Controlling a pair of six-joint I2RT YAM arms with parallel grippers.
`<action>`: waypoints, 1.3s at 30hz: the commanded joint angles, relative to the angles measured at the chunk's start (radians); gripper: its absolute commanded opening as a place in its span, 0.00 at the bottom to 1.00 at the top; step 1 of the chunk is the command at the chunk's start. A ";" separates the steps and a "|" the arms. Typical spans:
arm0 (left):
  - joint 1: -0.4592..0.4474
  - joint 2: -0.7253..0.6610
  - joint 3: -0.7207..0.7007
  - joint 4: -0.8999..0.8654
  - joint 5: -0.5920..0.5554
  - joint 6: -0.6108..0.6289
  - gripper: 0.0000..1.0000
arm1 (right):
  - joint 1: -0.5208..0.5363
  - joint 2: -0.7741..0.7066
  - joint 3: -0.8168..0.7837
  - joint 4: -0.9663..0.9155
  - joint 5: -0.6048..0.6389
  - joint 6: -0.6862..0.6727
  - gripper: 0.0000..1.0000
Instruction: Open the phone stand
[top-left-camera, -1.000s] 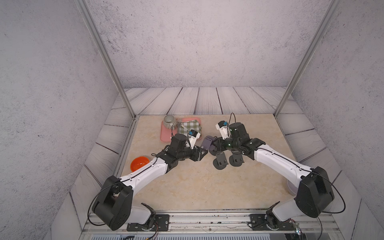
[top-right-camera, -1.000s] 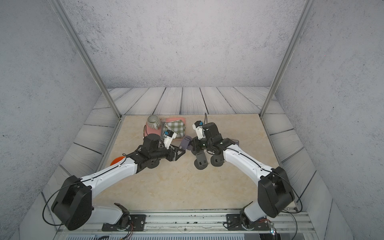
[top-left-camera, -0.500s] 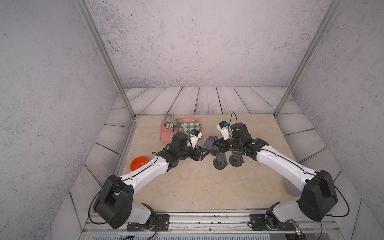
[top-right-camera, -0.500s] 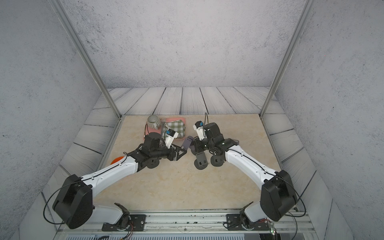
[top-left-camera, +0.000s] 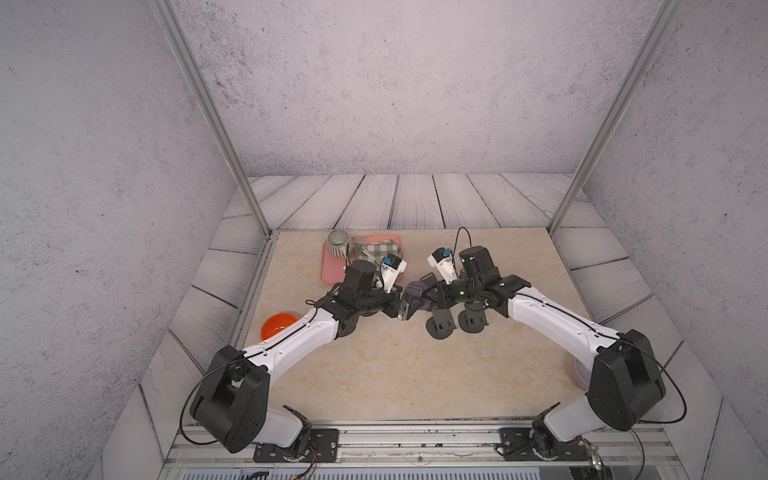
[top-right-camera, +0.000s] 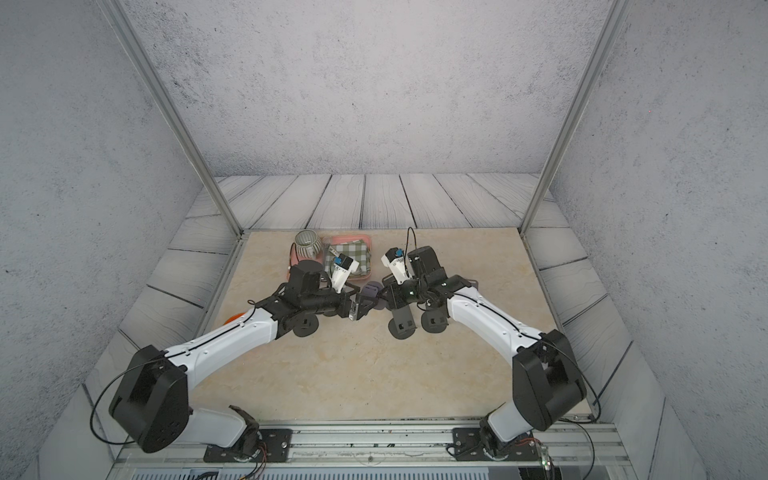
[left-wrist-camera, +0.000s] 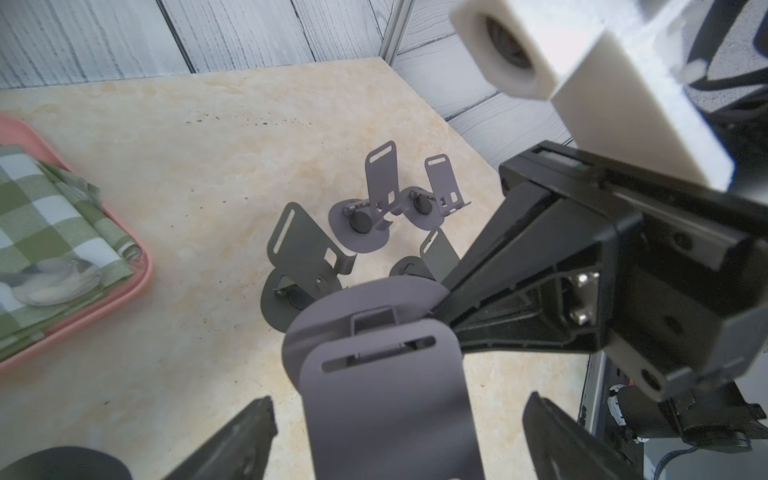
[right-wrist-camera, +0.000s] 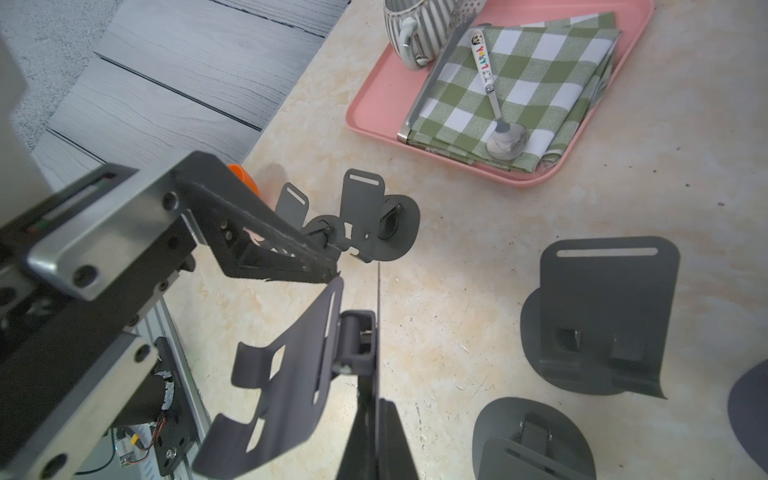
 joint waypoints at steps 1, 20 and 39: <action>0.002 0.035 0.047 0.021 0.028 0.020 0.99 | 0.002 -0.017 -0.004 0.017 -0.034 0.006 0.00; 0.002 0.087 0.111 -0.051 0.000 0.033 0.64 | 0.001 -0.037 0.010 -0.021 0.046 -0.014 0.00; 0.002 -0.145 0.001 -0.088 -0.146 0.039 0.61 | -0.068 0.031 0.059 -0.078 0.212 0.075 0.00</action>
